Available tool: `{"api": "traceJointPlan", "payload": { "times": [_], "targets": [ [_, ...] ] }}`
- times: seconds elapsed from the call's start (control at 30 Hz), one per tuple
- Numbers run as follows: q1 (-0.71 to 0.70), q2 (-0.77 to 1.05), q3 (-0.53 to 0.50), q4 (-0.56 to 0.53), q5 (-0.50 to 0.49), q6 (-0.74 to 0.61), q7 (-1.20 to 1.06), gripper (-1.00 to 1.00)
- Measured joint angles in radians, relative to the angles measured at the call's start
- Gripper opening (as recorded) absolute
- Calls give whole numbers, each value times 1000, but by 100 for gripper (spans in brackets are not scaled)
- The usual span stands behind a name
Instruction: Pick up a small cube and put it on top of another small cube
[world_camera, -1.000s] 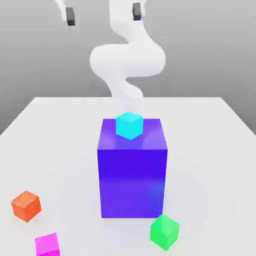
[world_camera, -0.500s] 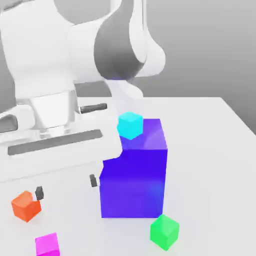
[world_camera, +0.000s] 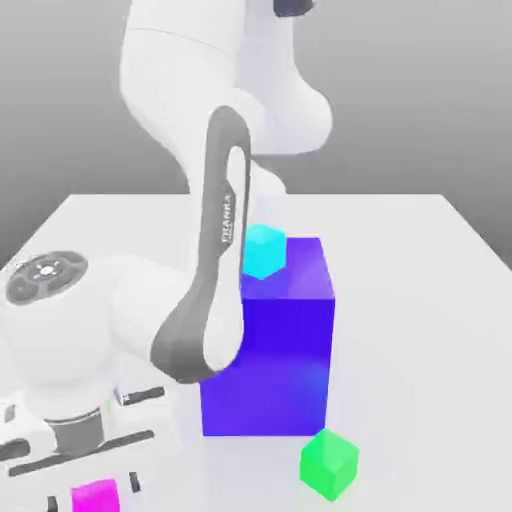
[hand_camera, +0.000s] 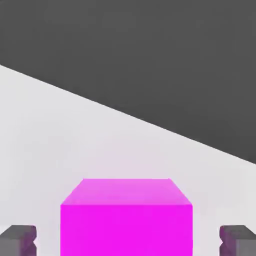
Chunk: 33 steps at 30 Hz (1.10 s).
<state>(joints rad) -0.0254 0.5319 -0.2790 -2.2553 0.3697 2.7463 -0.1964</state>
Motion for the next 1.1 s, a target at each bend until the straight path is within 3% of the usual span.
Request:
{"api": "traceJointPlan", "payload": {
  "times": [0.13, 0.3, 0.63, 0.8, 0.83, 1.1],
  "targets": [
    [-1, 1, 1, 0, 0, 0, 0, -100],
    [77, -156, -62, -52, -97, -107, 76, -100],
    [382, -431, 89, -277, -316, -124, 298, -100],
    [385, -306, 132, -288, -279, 18, 276, -100],
    [381, -286, 138, -287, -271, 37, 270, 100],
    [384, -314, 133, -289, -283, 13, 279, 100]
  ]
}}
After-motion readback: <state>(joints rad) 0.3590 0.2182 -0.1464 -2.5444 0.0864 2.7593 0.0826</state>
